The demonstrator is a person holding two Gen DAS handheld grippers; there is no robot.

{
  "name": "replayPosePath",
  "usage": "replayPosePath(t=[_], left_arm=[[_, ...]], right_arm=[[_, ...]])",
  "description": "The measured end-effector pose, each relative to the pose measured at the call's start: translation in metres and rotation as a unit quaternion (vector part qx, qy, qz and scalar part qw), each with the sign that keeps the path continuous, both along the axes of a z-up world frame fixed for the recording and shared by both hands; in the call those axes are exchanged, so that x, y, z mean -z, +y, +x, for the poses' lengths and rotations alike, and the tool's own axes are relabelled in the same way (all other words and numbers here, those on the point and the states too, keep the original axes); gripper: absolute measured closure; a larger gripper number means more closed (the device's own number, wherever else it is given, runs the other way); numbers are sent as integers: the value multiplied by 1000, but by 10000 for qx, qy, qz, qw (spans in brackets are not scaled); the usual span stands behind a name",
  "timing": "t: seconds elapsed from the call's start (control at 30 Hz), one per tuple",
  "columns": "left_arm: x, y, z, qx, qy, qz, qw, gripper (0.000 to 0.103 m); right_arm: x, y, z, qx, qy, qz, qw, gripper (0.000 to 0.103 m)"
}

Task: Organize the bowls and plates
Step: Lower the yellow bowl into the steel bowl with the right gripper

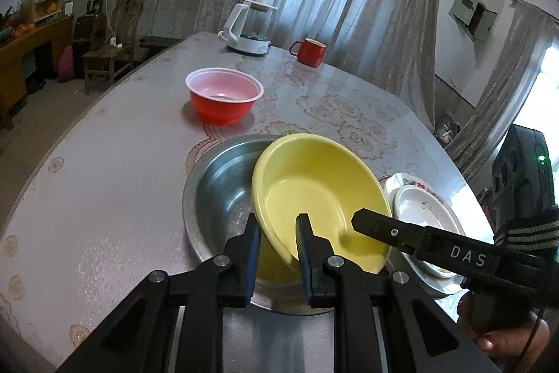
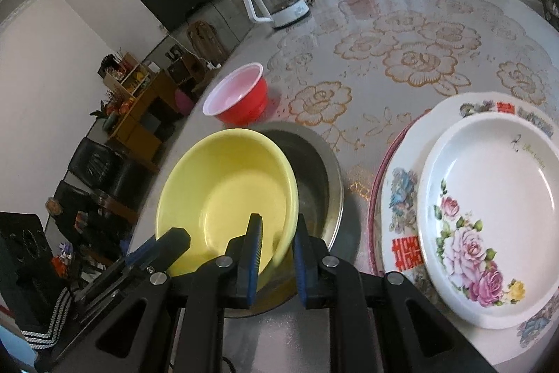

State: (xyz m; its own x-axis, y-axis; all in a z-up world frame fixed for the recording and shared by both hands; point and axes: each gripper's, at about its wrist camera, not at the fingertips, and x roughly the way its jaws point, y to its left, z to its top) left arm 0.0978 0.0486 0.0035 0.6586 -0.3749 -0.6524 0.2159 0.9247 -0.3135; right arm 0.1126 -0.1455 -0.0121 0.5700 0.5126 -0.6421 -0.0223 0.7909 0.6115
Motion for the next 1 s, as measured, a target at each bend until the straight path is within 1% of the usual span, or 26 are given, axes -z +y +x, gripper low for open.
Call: replayPosePath(t=[0.27, 0.4, 0.53, 0.63, 0.77, 0.87, 1.0], left_arm=[[10, 2, 4, -59, 101, 46, 9999, 84], [17, 0, 8, -52, 207, 97, 9997, 83], [22, -2, 11, -50, 258, 153, 9995, 83], [22, -3, 13, -59, 258, 210, 9994, 83], [21, -1, 16, -69, 262, 209, 9994, 83], [21, -2, 16, -68, 218, 287, 9993, 82], [22, -3, 16, -70, 179, 372, 9991, 82]], right_arm=[[6, 9, 4, -32, 1, -204, 9998, 86], [5, 11, 5, -35, -28, -350, 9994, 86], [2, 16, 10, -107, -28, -658, 9978, 86], [0, 22, 14, -226, -21, -903, 9957, 82], [3, 24, 20, -240, 77, -934, 9953, 82], [5, 24, 23, -205, 106, -875, 9959, 81], [3, 28, 23, -207, 91, -980, 9949, 81]])
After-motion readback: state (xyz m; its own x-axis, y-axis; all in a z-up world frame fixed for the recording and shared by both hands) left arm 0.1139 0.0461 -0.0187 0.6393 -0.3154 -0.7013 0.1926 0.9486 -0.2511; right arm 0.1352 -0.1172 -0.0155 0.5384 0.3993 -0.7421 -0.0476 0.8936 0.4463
